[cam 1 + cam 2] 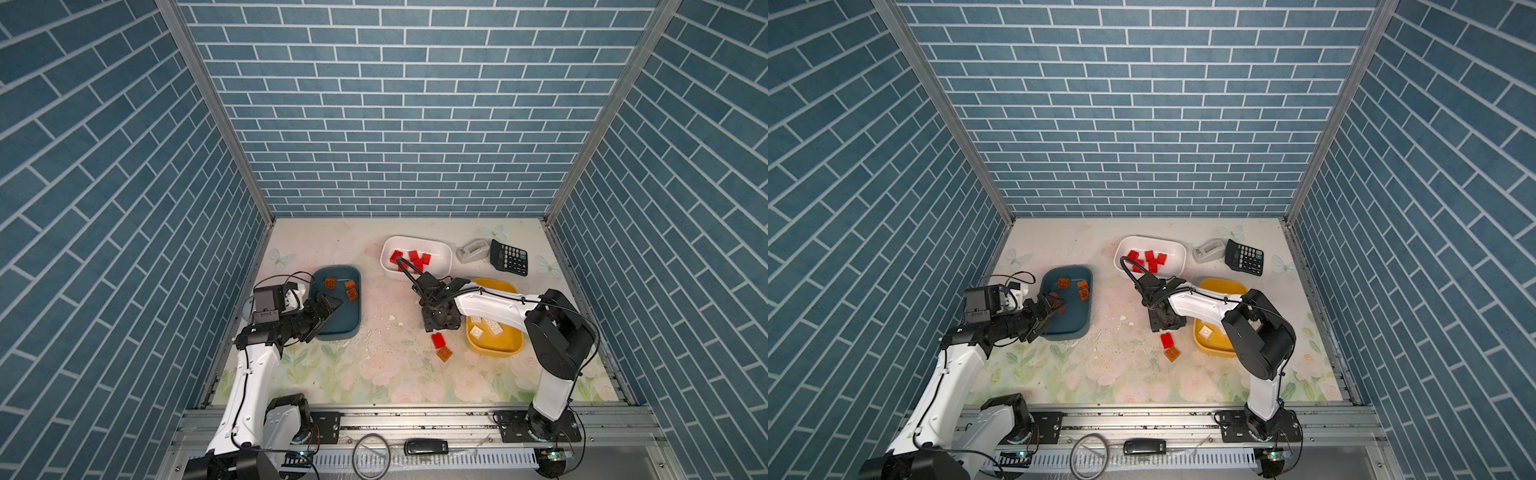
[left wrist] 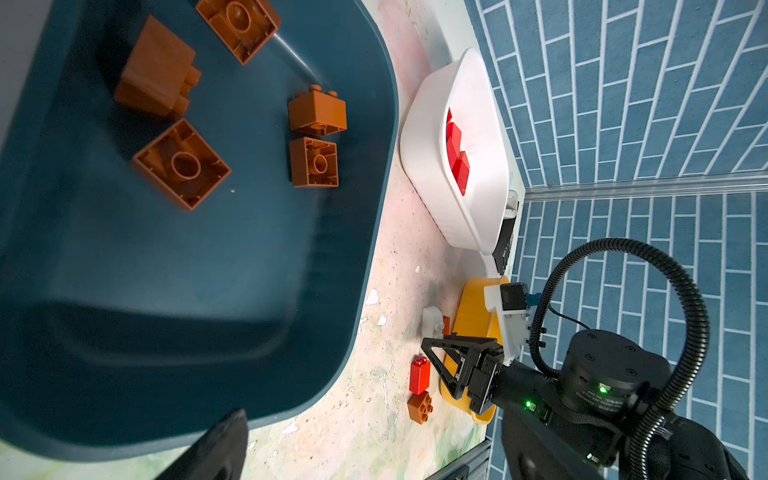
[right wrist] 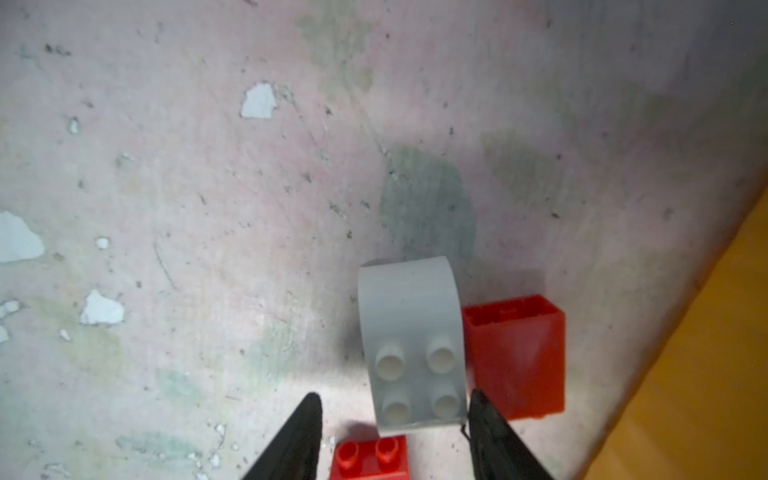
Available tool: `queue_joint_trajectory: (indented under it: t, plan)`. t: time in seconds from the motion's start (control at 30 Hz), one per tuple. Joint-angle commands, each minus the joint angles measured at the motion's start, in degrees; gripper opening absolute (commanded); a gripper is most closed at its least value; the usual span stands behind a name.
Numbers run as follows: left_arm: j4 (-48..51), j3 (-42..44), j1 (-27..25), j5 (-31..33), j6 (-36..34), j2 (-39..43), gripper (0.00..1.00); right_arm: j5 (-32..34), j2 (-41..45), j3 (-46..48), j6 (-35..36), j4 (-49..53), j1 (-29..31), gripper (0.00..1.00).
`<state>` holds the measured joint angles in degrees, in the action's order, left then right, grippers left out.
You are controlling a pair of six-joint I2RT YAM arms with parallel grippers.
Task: Sort the legos into containers by color
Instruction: 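Grasp the white curved brick beside the red brick with the right gripper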
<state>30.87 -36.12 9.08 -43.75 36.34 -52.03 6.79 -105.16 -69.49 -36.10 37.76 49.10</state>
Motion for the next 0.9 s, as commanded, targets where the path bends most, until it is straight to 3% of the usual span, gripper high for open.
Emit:
queue_joint_trajectory:
  t: [0.0,0.67,0.87]
  plan:
    - [-1.08,0.50,-0.21,-0.37,0.07,0.35,0.97,-1.64,-0.83,-1.21,0.84,-0.52,-0.20,0.57]
    - [-1.34,1.31,-0.30,-0.11,0.51,0.91,0.97,0.51,-7.07,-6.09,1.47,2.97,-0.47,0.53]
    - [-1.52,1.22,-0.30,-0.11,0.49,0.36,0.97,0.79,-7.60,-6.92,1.68,3.16,-0.68,0.35]
